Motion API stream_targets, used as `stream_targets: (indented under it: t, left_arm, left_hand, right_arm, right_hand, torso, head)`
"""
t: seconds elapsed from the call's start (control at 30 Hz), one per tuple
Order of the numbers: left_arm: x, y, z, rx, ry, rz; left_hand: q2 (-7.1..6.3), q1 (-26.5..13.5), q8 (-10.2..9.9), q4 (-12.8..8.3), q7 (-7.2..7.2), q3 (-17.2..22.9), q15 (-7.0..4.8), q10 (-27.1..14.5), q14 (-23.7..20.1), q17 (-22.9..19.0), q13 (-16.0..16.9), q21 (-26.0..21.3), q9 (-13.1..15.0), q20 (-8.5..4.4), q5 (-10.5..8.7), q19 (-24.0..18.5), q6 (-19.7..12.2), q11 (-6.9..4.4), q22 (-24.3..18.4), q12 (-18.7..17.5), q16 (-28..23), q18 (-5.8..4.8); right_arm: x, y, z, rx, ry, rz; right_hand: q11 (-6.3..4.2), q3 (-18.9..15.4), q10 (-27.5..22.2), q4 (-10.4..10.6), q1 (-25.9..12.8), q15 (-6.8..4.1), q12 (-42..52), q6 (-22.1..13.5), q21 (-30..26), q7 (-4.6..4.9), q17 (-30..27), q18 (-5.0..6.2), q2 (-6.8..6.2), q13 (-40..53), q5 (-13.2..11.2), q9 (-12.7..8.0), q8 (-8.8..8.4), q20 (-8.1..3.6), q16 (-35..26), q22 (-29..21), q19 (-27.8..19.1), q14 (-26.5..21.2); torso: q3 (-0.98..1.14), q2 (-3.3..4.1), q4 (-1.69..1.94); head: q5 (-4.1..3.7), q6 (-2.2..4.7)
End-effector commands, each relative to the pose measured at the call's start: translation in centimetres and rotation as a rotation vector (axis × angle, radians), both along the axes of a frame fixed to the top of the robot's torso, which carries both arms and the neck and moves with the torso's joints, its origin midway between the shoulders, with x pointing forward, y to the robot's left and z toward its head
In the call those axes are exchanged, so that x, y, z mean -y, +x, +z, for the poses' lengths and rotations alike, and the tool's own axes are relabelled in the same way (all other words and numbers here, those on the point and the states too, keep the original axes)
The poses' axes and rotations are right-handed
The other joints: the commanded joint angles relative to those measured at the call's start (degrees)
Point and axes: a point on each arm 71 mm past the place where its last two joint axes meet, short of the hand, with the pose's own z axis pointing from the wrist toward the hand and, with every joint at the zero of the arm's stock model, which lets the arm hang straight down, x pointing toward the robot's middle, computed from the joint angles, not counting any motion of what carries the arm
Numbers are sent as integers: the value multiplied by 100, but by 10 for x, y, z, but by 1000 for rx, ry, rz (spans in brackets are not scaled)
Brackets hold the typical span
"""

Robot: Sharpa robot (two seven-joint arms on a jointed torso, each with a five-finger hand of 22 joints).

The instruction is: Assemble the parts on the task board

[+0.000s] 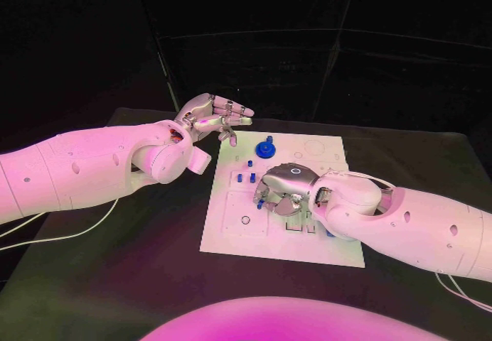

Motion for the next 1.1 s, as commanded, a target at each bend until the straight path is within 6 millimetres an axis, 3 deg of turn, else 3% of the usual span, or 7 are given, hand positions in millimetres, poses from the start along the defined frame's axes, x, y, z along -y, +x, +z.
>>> stream_targets:
  t: [0.03,1.1]
  left_arm:
    - [1,0,1,-1,-6,-14]
    - [1,0,0,-7,-4,-15]
  left_hand:
    - [16,6,-32,24,11,2,-11,-45,-30,-6,6,-32,-8,-6,30,-36,-36,-2,-5,36,-9,58]
    - [19,14,-32,21,12,4,-10,-56,-37,-14,7,-36,-9,-4,31,-38,-42,0,-7,42,-10,59]
  right_arm:
    - [-1,1,-1,-1,-27,-2]
    - [-3,-7,-9,-26,-71,8]
  right_hand:
    - [-9,33,31,15,-35,-43,14,49,29,-13,-3,49,-1,8,9,8,-7,-8,14,-1,19,201]
    - [2,-144,-36,96,-228,-31,-35,0,-11,-6,-67,62,-120,-6,122,0,-64,2,-19,-76,-34,180]
  torso:
    - [2,2,-1]
    - [5,0,0]
  head:
    - [6,-6]
    - [0,-21]
